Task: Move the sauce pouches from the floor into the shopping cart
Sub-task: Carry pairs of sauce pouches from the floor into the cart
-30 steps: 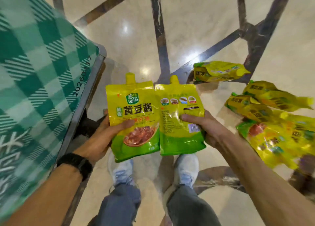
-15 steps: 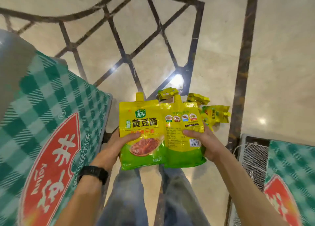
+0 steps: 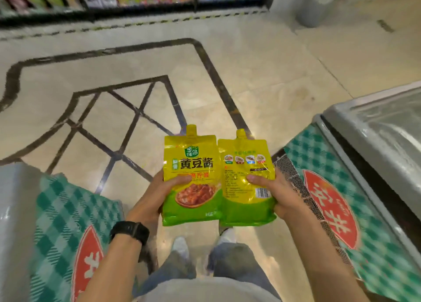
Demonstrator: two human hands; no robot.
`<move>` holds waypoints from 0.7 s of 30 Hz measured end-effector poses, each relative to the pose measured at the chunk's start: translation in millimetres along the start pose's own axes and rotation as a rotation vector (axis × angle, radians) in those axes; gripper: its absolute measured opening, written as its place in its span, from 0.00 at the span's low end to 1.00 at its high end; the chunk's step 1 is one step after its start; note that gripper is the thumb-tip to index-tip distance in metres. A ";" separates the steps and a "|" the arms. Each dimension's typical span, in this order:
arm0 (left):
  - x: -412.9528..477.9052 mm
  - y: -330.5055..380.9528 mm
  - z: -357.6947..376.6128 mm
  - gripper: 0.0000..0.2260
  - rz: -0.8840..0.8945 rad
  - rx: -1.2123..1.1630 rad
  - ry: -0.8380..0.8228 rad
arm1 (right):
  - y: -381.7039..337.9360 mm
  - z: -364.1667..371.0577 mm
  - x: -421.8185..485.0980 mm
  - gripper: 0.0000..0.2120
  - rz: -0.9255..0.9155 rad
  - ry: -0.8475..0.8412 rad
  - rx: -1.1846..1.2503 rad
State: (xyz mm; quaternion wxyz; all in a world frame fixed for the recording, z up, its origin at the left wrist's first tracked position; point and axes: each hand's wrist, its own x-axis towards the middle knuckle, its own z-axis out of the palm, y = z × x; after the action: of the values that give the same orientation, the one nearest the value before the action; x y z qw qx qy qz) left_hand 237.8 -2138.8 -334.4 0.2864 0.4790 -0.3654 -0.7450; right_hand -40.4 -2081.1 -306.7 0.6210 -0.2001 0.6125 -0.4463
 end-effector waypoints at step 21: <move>-100.9 -177.9 456.1 0.37 -0.276 0.764 -1.011 | 232.0 -317.9 -396.1 0.46 -0.307 0.908 0.765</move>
State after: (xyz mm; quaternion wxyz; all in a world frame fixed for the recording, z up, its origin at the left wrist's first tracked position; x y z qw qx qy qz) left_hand -158.7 -1836.1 -304.2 -0.2099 0.1798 -0.6294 -0.7262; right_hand -208.4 -1548.6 -314.5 0.2546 0.1611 0.5765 -0.7596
